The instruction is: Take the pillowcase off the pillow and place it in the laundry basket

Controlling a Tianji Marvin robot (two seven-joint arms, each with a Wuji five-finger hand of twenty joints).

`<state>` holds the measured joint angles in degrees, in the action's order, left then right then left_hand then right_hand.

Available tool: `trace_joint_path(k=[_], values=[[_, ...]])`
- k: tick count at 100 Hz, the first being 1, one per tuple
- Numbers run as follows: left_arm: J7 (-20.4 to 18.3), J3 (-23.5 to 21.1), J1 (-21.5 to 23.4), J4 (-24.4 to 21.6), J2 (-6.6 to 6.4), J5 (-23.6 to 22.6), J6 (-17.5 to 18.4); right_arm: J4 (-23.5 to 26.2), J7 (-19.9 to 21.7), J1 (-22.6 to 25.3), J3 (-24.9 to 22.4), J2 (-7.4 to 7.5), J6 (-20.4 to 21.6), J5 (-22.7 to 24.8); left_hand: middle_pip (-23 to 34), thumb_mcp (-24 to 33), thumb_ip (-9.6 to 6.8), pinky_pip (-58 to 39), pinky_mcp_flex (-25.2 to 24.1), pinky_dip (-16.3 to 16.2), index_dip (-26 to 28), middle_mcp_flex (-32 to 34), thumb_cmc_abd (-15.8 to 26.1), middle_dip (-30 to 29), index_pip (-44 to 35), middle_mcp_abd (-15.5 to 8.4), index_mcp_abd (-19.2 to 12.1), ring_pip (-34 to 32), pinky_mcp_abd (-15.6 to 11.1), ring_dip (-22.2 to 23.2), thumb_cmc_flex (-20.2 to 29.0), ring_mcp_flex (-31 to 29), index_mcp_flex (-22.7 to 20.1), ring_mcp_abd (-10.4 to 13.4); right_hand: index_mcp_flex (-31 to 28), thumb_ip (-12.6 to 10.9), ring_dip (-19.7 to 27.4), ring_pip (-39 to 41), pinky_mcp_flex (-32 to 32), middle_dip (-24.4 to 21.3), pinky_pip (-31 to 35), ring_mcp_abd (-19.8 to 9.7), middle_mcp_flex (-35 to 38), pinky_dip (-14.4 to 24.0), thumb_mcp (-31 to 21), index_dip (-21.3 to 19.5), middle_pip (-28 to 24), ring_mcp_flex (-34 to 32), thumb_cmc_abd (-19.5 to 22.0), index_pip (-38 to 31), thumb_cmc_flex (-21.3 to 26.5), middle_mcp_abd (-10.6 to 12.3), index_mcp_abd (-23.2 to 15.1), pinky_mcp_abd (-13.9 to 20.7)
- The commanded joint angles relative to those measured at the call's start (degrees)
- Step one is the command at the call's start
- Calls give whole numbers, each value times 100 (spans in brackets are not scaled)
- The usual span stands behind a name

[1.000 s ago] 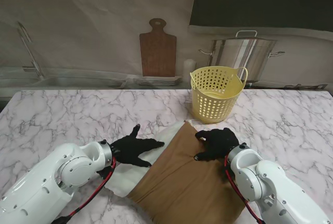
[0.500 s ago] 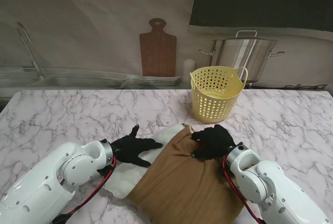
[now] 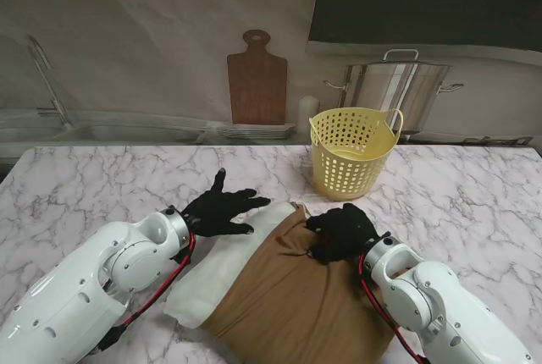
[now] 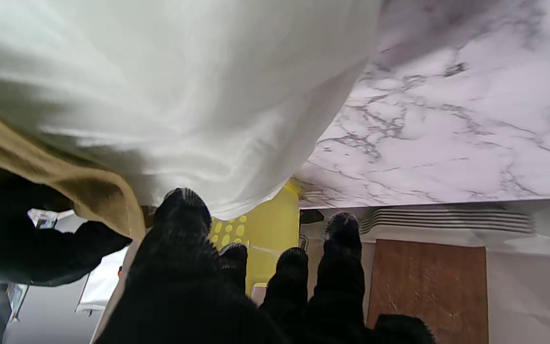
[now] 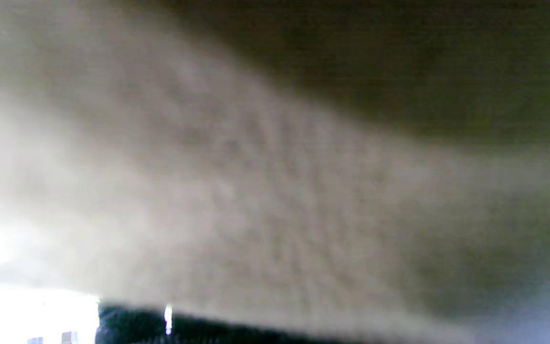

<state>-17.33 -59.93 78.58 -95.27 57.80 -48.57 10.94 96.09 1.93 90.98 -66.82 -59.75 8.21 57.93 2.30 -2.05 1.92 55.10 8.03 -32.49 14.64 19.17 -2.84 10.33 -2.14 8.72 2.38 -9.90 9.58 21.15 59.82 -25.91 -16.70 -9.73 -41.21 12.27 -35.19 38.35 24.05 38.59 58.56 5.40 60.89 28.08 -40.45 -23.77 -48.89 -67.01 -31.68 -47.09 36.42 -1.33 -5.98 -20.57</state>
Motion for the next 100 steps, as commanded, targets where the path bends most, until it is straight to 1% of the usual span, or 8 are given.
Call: trace_joint_path(k=[1, 14, 28, 47, 64, 80, 86, 100], values=[[-120, 89, -116, 93, 98, 85, -16, -59, 14, 7, 56, -25, 29, -6, -33, -29, -50, -9218, -125, -51, -16, -158, 305, -47, 199, -36, -213, -10, 93, 80, 109, 33, 237, -70, -593, -187, -123, 116, 31, 183, 127, -601, 245, -36, -579, -387, -557, -208, 308, -782, 722, 353, -1386, 66], [-76, 390, -254, 280, 118, 410, 30, -107, -52, -32, 82, -34, 24, -17, -14, -52, -45, -9195, -161, -49, -42, -129, 303, -39, 190, -44, -373, -8, 116, 87, -320, 54, 126, -76, -584, -183, -126, 115, 49, 187, 147, -617, 254, -44, -567, -401, -557, -206, 343, -769, 727, 383, -1386, 77], [-189, 570, -325, 398, 85, 450, 113, -224, -216, -138, 129, -49, 21, 10, 51, -34, -47, -9206, -149, -73, 97, 90, 171, -5, -109, -23, -365, -15, 188, 93, -482, 4, -417, -76, -563, -162, -136, 128, 117, 205, 192, -603, 232, -47, -549, -427, -572, -207, 391, -770, 762, 336, -1388, 115], [-490, 452, -215, 414, 16, 340, 57, -527, -423, -501, 323, -74, 61, -11, 150, 42, -62, -9262, -87, -119, 305, 475, 105, 83, -391, 25, -276, -43, 230, 109, -332, -95, -817, -108, -532, -119, -131, 105, 188, 200, 224, -620, 203, -80, -499, -501, -554, -180, 450, -794, 803, 375, -1467, 200], [-632, 282, -70, 408, -24, 236, 93, -864, -637, -906, 594, -101, 145, -42, 298, 46, -67, -9354, -37, -163, 599, 954, 101, 263, -705, -72, -95, -81, 224, 140, -183, -218, -1311, -64, -496, -76, -116, 43, 220, 196, 230, -664, 170, -122, -427, -554, -534, -135, 533, -807, 831, 430, -1562, 269], [-675, 267, 29, 426, -43, 282, 177, -1029, -780, -1080, 757, -140, 213, -198, 268, 27, -48, -9382, -60, -153, 958, 950, 46, 338, -837, -136, -65, -60, 203, 141, -136, -194, -1435, -52, -430, -52, -109, -9, 207, 216, 224, -707, 125, -158, -350, -582, -532, -90, 633, -809, 856, 500, -1602, 324], [-692, 338, 8, 461, -52, 316, 224, -1017, -744, -1065, 760, -134, 236, -210, 235, 28, -29, -9373, -64, -135, 1156, 887, 12, 322, -860, -264, -117, -43, 189, 129, -115, -185, -1448, -27, -414, -48, -103, -35, 184, 223, 218, -717, 113, -168, -320, -580, -524, -72, 679, -805, 850, 546, -1601, 313], [-1118, 669, -205, 540, -132, 412, 186, -892, -537, -877, 601, -74, 233, -36, 86, -10, -52, -9257, -155, -64, 861, 501, 158, 186, -402, -399, -114, 43, 131, 76, -333, -32, -1032, -7, -321, -83, -110, -49, 128, 276, 242, -735, 100, -164, -285, -544, -538, -81, 804, -763, 858, 587, -1499, 205]])
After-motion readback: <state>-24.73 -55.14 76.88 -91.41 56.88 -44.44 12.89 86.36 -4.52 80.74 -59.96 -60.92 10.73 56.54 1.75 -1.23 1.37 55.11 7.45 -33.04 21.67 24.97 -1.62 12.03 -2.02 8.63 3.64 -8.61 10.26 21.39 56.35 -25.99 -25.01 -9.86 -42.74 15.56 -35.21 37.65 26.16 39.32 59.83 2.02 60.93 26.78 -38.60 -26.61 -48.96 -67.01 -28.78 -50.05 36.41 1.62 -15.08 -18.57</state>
